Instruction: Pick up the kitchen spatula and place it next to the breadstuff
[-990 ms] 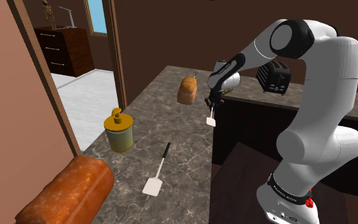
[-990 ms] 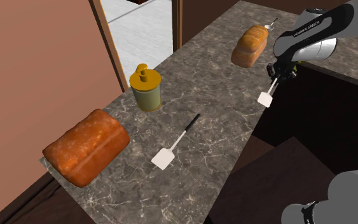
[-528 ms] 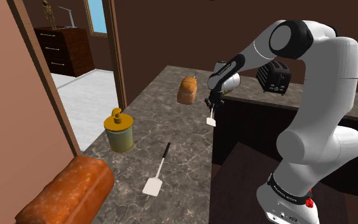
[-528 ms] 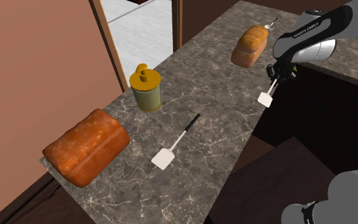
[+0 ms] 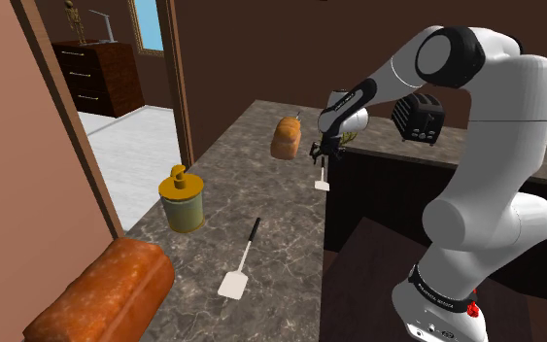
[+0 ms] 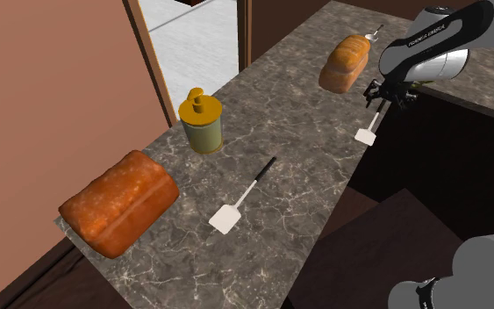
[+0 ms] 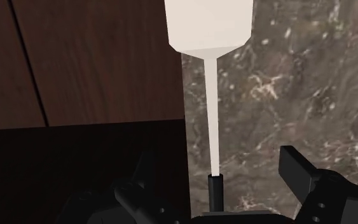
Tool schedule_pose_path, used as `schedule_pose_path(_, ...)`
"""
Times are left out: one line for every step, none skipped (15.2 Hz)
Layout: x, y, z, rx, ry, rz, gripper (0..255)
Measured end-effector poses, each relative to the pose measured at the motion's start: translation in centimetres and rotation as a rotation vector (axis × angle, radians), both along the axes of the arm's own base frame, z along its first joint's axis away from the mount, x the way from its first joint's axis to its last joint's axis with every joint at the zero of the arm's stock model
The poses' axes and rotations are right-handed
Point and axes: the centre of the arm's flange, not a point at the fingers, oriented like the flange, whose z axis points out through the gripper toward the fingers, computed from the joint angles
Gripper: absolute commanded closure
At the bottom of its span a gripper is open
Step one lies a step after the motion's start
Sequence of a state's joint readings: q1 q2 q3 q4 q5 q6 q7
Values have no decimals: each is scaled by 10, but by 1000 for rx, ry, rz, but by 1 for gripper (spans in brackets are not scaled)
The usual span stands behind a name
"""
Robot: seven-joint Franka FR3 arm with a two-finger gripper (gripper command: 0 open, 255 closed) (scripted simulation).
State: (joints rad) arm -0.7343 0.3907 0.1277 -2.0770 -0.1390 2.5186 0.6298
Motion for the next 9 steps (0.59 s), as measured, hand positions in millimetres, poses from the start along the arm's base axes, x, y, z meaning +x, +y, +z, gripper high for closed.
schedule_pose_path(-1,2,12,0,0,0,0)
schedule_pose_path(-1,2,23,0,0,0,0)
schedule_pose_path(-1,2,29,-1,-1,0,0)
schedule_pose_path(-1,2,31,-1,0,0,0)
schedule_pose_path(-1,2,32,0,0,0,0)
schedule_pose_path(0,2,33,0,0,0,0)
schedule_pose_path(0,2,33,0,0,0,0)
schedule_pose_path(0,2,34,0,0,0,0)
schedule_pose_path(0,2,34,0,0,0,0)
